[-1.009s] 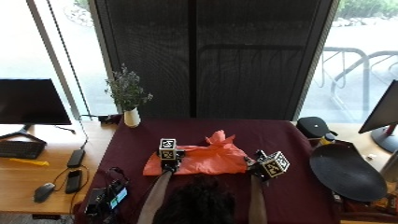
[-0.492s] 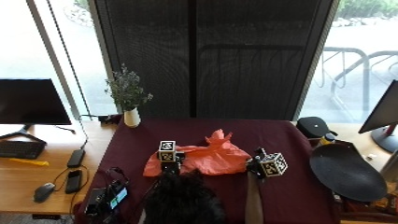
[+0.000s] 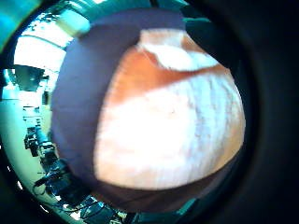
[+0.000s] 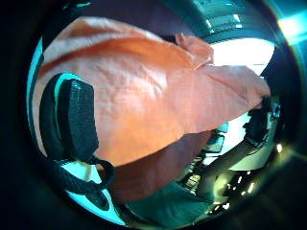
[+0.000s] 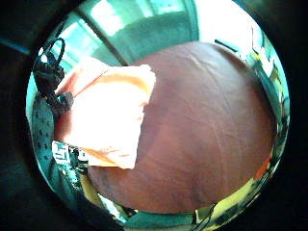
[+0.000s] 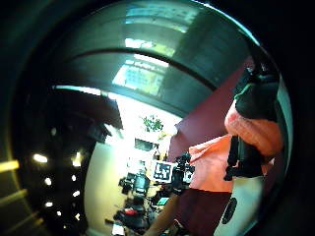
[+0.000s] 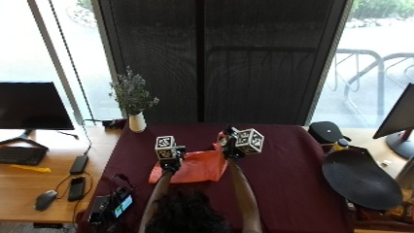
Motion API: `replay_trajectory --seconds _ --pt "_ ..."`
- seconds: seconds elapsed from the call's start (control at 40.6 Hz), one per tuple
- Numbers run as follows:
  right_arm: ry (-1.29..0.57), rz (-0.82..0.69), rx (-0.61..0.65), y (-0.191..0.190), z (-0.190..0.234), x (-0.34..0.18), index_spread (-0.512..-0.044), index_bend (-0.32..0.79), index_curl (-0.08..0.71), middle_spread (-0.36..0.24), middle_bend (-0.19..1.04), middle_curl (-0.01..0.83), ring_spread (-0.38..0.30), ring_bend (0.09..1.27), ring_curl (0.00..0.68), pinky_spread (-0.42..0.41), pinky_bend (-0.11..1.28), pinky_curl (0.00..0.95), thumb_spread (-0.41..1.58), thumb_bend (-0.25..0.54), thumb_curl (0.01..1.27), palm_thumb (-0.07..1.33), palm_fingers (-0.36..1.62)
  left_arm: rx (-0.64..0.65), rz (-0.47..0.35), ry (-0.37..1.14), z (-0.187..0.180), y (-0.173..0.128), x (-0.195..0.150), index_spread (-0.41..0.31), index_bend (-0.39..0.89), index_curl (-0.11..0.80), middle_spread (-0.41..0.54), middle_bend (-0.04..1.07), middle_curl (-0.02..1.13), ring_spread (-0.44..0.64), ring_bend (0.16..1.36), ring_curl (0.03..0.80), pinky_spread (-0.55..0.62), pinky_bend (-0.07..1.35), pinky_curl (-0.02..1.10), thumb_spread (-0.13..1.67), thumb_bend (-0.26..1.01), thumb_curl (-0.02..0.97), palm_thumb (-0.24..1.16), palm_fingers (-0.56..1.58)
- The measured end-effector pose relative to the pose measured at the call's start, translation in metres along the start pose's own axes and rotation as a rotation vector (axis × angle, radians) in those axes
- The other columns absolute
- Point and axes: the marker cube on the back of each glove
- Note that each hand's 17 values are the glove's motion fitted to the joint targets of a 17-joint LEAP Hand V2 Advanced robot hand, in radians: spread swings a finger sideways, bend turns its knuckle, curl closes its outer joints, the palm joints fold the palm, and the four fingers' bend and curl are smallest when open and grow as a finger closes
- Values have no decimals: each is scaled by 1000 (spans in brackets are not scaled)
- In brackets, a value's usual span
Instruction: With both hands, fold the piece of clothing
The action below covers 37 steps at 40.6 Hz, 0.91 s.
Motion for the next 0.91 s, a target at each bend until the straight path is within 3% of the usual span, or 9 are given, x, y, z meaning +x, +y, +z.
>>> replay_trajectory --seconds 0.098,0.197,0.295,0.394,0.566,0.664,0.812,0.911 --pt "38 -281 87 -14 47 -46 -283 151 353 -185 149 324 -269 475 391 -295 613 344 709 -11 554 1081 1085 124 -7 -73 -55 7 -19 -100 160 396 23 186 376 228 493 351 337 448 337 1568 38 184 236 328" --pt "89 -421 34 -2 92 -87 -286 156 359 -185 146 327 -273 459 390 -295 596 345 666 -21 572 1087 1087 177 -57 -102 -93 11 -46 -103 152 392 3 203 386 212 494 349 328 434 336 1562 58 200 284 356" --pt "117 -517 -19 22 115 -119 -288 157 366 -186 143 329 -275 448 392 -295 584 344 635 -24 587 1087 1089 218 -64 -67 -93 -11 -70 -109 155 390 -11 211 394 202 493 346 323 413 334 1555 75 217 326 377" --pt "150 -552 -108 62 120 -147 -289 161 372 -187 143 329 -279 435 392 -298 575 346 606 -27 599 1087 1094 217 -90 -54 -98 -4 -88 -112 156 388 -19 208 400 192 491 345 319 398 334 1553 94 230 369 388" --pt "227 -622 -283 99 192 -147 -290 155 379 -187 140 328 -285 425 396 -300 568 349 585 -27 616 1088 1097 236 -126 -56 -100 23 -113 -115 153 384 -26 201 408 183 482 340 316 380 336 1551 116 249 422 397" --pt "244 -680 -357 121 224 -140 -290 154 382 -188 140 327 -287 422 399 -301 565 351 578 -27 624 1086 1098 228 -113 -40 -85 20 -121 -116 151 382 -28 195 410 180 479 338 315 373 337 1551 123 256 439 401" --pt "246 -752 -584 143 244 -125 -292 158 387 -187 139 326 -289 422 404 -301 555 354 578 -24 633 1091 1101 197 -117 -20 -75 24 -121 -117 150 378 -30 191 411 178 476 336 315 365 340 1547 128 265 458 404" --pt "-21 -957 -943 152 241 -121 -298 147 385 -185 110 313 -280 393 398 -271 572 361 633 -16 630 1097 1016 201 -107 -12 -66 17 -120 -117 150 376 -30 190 411 177 474 334 315 361 343 1549 132 271 468 405"
